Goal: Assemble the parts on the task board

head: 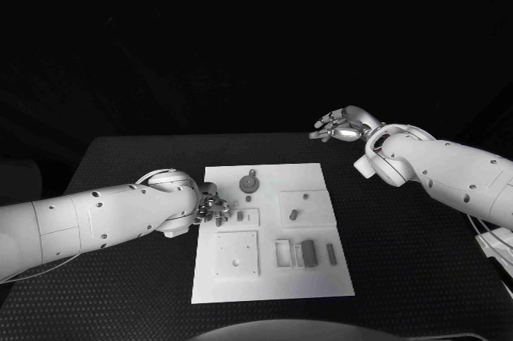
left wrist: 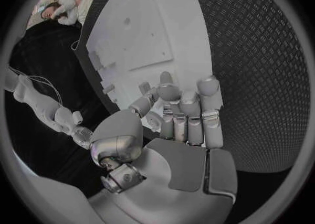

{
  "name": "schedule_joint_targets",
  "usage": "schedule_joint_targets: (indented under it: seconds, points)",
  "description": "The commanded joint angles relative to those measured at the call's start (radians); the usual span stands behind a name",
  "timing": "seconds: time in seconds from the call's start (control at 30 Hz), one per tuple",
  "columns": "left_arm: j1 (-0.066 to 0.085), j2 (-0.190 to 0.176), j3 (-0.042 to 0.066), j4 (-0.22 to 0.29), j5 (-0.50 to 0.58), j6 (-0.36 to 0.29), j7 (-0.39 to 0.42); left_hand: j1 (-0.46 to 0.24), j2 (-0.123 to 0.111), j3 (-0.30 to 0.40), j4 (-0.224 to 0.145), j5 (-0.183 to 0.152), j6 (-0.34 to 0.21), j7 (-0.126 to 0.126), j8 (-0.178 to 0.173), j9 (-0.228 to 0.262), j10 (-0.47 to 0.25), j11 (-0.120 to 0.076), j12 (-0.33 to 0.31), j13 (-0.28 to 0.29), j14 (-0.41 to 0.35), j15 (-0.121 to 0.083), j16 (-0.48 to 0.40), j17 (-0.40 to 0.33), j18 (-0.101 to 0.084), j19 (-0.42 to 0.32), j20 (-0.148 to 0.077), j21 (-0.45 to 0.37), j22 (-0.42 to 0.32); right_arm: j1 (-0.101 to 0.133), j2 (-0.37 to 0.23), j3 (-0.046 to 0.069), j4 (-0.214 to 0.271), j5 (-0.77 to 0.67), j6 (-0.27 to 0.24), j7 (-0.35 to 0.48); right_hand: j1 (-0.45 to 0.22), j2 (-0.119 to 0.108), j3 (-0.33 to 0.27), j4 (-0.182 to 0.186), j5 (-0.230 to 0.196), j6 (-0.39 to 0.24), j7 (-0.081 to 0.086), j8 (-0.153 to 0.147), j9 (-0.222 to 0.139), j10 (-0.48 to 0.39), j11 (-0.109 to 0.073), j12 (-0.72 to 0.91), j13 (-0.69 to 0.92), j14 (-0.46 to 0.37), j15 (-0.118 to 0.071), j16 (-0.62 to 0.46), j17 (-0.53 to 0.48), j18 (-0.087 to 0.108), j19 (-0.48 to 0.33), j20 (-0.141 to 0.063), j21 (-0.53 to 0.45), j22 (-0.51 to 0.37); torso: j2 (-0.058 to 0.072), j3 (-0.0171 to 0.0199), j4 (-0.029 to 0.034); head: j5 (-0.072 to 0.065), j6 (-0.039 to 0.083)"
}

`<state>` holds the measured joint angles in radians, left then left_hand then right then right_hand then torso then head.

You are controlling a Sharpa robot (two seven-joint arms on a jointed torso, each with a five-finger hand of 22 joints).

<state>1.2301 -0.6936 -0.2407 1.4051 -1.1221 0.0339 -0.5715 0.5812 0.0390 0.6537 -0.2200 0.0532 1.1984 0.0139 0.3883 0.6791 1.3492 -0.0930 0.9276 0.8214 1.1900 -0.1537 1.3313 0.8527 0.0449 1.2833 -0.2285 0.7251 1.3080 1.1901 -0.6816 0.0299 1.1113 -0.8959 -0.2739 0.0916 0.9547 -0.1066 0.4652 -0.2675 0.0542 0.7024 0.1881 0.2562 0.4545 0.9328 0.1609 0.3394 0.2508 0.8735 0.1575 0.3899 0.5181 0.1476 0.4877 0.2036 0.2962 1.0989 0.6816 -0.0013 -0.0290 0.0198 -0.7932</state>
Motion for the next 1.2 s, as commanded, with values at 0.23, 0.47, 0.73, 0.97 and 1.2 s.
schedule_joint_targets:
  seconds: [0.23,0.47,0.73,0.97,1.2]
  points:
    - [0.000,0.003,0.000,0.001,0.005,-0.003,0.005,-0.004,-0.013,-0.021,-0.003,-0.005,-0.006,-0.002,-0.006,0.003,-0.006,-0.002,0.001,0.003,-0.007,-0.006,0.007,-0.002,0.012,0.001,-0.002,-0.005,0.015,-0.001,0.000,0.000,0.001,0.001,0.011,0.006,0.003,-0.003,-0.004,0.004,-0.004,-0.009,0.052,0.005,-0.001,0.000,0.004,-0.006,-0.001,-0.005,0.001,-0.005,0.001,-0.008,-0.007,0.002,-0.003,0.001,0.000,0.0003,-0.0002,-0.001,-0.003]
    - [0.000,0.006,0.000,0.001,0.007,0.000,0.005,-0.001,-0.021,-0.026,-0.005,-0.005,-0.007,-0.002,-0.006,0.005,-0.007,-0.003,0.001,0.004,-0.008,-0.007,0.008,-0.002,0.012,0.001,-0.002,-0.005,0.015,-0.001,-0.001,0.000,0.001,0.001,0.011,0.005,0.003,-0.003,-0.004,0.004,-0.004,-0.009,0.052,0.005,-0.001,0.000,0.004,-0.006,-0.001,-0.005,0.001,-0.005,0.001,-0.008,-0.007,0.002,-0.003,0.001,0.000,0.0005,0.0001,-0.001,-0.003]
    - [0.000,0.009,0.000,-0.004,0.003,-0.004,0.004,-0.003,-0.033,-0.034,0.001,-0.005,-0.008,-0.002,-0.006,0.006,-0.007,-0.003,0.001,0.004,-0.009,-0.008,0.008,-0.003,0.013,0.000,-0.002,-0.006,0.014,-0.002,0.000,0.000,0.001,0.001,0.011,0.005,0.003,-0.003,-0.004,0.004,-0.004,-0.009,0.052,0.005,-0.001,0.000,0.004,-0.006,-0.001,-0.005,0.001,-0.005,0.001,-0.008,-0.007,0.002,-0.003,0.001,0.000,0.0010,-0.0002,-0.001,-0.003]
    - [0.000,0.008,0.000,-0.006,0.000,-0.008,0.004,-0.006,-0.050,-0.040,0.015,-0.005,-0.008,-0.003,-0.006,0.008,-0.008,-0.003,0.001,0.005,-0.009,-0.009,0.009,-0.005,0.014,0.001,-0.003,-0.008,0.014,-0.002,-0.001,0.000,0.001,0.001,0.011,0.005,0.003,-0.003,-0.004,0.004,-0.004,-0.009,0.052,0.005,-0.001,0.000,0.004,-0.006,-0.001,-0.005,0.001,-0.005,0.001,-0.008,-0.007,0.002,-0.003,0.001,0.000,0.0006,-0.0001,-0.002,-0.003]
    - [0.000,0.000,0.001,-0.009,-0.005,-0.018,0.005,-0.006,-0.067,-0.043,0.022,-0.005,-0.009,-0.003,-0.006,0.009,-0.008,-0.004,0.000,0.005,-0.010,-0.010,0.009,-0.005,0.014,0.000,-0.003,-0.009,0.014,-0.003,-0.001,0.000,0.001,0.001,0.010,0.005,0.003,-0.003,-0.004,0.004,-0.004,-0.009,0.052,0.005,-0.001,0.000,0.004,-0.006,-0.001,-0.005,0.001,-0.005,0.001,-0.008,-0.007,0.002,-0.003,0.001,0.000,0.0005,-0.0003,-0.003,-0.002]
